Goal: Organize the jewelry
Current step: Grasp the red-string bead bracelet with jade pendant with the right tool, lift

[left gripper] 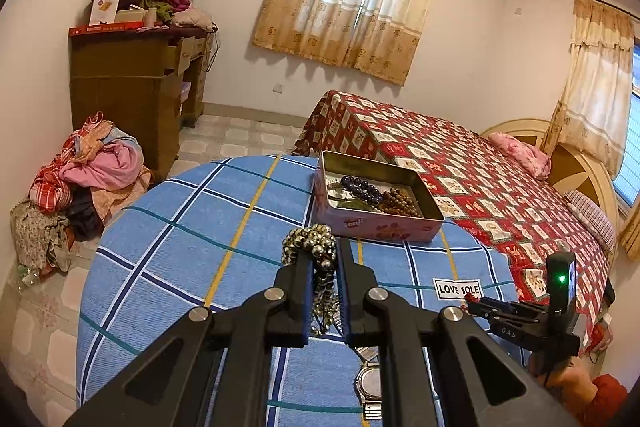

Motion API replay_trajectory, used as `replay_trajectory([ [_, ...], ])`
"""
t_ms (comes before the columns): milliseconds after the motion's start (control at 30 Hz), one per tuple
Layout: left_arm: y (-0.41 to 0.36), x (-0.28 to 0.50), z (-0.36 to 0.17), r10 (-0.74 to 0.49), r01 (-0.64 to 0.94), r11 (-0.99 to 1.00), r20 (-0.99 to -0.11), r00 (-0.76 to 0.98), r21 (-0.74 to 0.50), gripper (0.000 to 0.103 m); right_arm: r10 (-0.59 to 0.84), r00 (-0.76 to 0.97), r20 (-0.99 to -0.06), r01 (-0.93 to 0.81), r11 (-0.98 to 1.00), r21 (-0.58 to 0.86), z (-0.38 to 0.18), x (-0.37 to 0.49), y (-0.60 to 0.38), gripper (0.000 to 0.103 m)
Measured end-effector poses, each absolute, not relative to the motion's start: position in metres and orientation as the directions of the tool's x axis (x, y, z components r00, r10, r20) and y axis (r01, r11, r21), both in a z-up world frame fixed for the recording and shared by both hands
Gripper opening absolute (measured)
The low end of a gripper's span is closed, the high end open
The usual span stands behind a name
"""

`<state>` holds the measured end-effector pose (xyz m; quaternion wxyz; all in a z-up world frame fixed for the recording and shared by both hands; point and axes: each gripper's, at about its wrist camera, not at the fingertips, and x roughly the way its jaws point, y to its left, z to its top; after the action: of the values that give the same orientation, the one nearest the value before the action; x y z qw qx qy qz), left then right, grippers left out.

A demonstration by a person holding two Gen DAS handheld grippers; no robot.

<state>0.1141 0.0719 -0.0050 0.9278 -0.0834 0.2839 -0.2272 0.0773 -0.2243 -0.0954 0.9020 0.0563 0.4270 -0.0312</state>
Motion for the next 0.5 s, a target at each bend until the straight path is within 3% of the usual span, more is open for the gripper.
replay_trajectory([
  [167, 0.071, 0.115, -0.006, -0.471, 0.375, 0.882, -0.494, 0.731, -0.286, 0.009, 0.04, 0.637, -0.77, 0.112, 0.983, 0.144, -0.09, 0.072, -0.234, 0.012],
  [267, 0.07, 0.116, -0.005, -0.474, 0.378, 0.88, -0.49, 0.732, -0.287, 0.01, 0.112, 0.682, -0.722, 0.097, 0.966, 0.241, -0.07, 0.067, -0.241, 0.012],
  [500, 0.057, 0.122, 0.006, -0.496, 0.412, 0.868, -0.463, 0.734, -0.277, 0.01, 0.157, 0.789, -0.594, 0.033, 0.955, 0.296, -0.003, 0.063, -0.243, 0.007],
])
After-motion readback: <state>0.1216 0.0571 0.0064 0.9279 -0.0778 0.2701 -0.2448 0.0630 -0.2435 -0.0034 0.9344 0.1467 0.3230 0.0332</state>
